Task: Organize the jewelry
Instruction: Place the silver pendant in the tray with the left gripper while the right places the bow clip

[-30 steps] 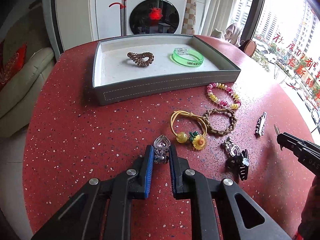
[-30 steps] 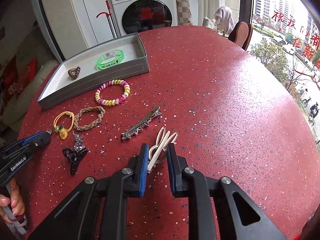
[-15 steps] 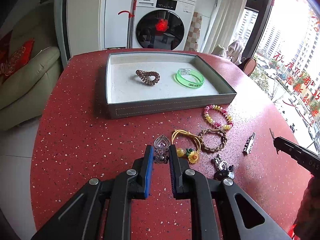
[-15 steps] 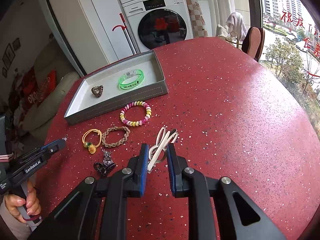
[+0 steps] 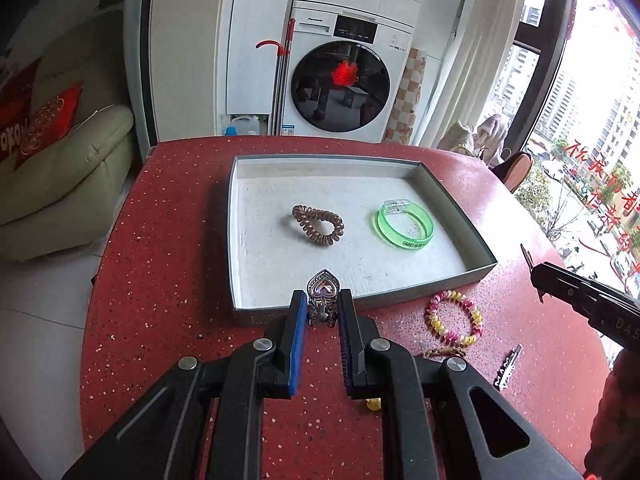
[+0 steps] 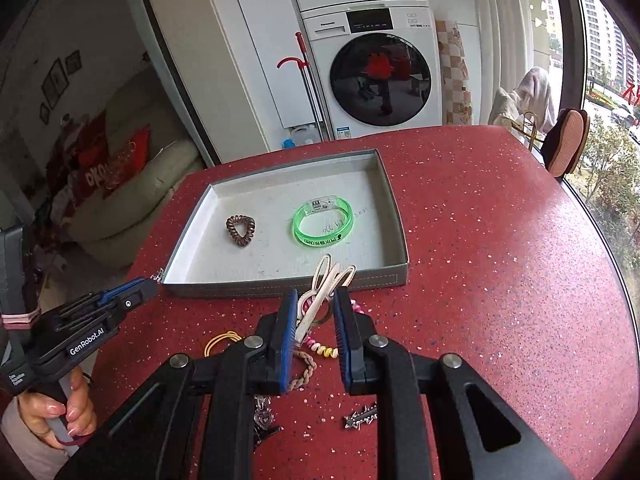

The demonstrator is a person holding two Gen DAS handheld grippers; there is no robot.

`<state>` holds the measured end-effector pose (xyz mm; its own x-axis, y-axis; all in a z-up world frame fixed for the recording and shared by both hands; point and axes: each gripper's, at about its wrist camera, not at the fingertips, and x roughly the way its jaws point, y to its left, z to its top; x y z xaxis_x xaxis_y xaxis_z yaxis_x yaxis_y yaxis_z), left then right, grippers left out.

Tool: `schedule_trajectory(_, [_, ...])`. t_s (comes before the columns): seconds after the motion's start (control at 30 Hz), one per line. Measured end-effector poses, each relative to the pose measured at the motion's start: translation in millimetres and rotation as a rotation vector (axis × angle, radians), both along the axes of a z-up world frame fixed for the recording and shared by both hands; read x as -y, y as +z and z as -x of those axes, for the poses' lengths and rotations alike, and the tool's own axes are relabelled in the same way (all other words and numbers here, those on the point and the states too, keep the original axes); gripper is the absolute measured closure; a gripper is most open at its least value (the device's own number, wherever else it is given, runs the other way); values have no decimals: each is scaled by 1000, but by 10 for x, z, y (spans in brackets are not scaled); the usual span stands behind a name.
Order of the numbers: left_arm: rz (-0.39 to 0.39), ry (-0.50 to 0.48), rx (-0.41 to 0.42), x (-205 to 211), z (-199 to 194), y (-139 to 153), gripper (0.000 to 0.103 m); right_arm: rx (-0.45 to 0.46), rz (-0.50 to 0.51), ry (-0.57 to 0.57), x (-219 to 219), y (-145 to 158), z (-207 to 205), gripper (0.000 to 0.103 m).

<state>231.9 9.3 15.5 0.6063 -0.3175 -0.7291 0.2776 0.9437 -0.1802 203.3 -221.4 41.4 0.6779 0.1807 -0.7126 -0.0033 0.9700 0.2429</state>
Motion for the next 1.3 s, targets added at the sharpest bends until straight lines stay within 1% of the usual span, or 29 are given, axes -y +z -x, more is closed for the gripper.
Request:
schedule_trajectory(0.1, [-7,1,-16,36,-216,-23,69,-20,-15,15,-15,-36,-241,83])
schedule_trajectory(0.17, [-25,0,-24,74,-349,-53,69,-38,-12,21,-15,-95,-395,83])
schedule_trajectory(0.4, [-70,-35,-73,251,-713,-213,69,-146,-5,23,72,-397,-841,83])
schedule_trajectory(0.6, [-103,-73,-160,392,-930,-449,69,-238,10,0,198,-639,-1068,83])
schedule_trajectory(0.7, [-119,-68,-184,443,-1013,-562,69,-253,15,-8,215,-718,-1157,83])
schedule_trajectory(0.8, [-146,-60,-172,492,-1064,-616,69,-254,18,-14,222,-763,-1223,83])
schedule_trajectory(0.9, [-191,-39,-136,541,-1104,-645,69,-245,28,-24,217,-796,-1284,83])
schedule_trajectory(1.0, [-208,-4,-106,555,-1144,-668,69,-223,36,-29,201,-798,-1337,83])
schedule_trajectory(1.1, [-226,10,-78,584,-1157,-700,69,-214,69,-26,163,-834,-1358,83])
schedule_trajectory(1.2, [-260,8,-53,626,-1135,-699,69,-198,101,-19,95,-833,-1337,82])
schedule_trajectory(1.27, [-272,8,-42,633,-1112,-695,69,-197,97,-16,84,-823,-1314,79])
schedule_trajectory(1.3, [-271,10,-39,628,-1100,-692,69,-200,89,-16,87,-815,-1311,74])
